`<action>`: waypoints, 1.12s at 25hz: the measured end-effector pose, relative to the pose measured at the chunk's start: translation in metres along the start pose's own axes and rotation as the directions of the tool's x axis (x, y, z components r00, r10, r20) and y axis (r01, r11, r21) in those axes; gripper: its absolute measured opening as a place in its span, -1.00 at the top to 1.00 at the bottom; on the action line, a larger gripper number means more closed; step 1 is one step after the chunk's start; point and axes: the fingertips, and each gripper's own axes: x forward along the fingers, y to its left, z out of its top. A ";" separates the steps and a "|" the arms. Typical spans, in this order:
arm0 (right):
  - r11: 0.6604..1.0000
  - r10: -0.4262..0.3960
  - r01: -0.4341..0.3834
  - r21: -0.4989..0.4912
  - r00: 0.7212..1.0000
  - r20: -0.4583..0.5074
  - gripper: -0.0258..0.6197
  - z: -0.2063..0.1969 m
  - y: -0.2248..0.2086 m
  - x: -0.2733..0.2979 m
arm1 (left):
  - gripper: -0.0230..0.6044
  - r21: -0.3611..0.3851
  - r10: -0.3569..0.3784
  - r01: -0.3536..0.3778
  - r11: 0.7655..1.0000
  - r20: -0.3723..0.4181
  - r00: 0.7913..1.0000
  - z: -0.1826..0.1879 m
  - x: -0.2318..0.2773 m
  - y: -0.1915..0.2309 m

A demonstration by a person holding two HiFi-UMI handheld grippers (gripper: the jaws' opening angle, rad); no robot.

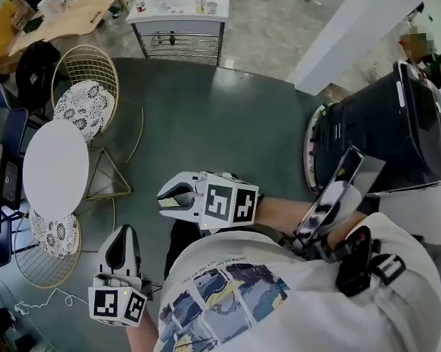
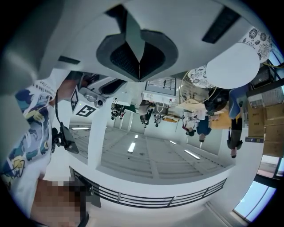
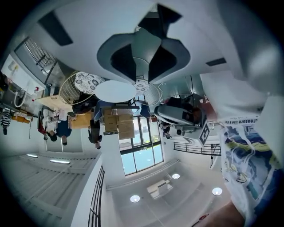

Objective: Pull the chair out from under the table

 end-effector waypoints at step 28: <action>0.983 -0.144 0.171 0.068 0.944 -0.297 0.59 0.052 -0.431 0.215 | 0.84 -0.167 0.108 -0.090 0.982 0.106 0.988 0.098 0.123 0.357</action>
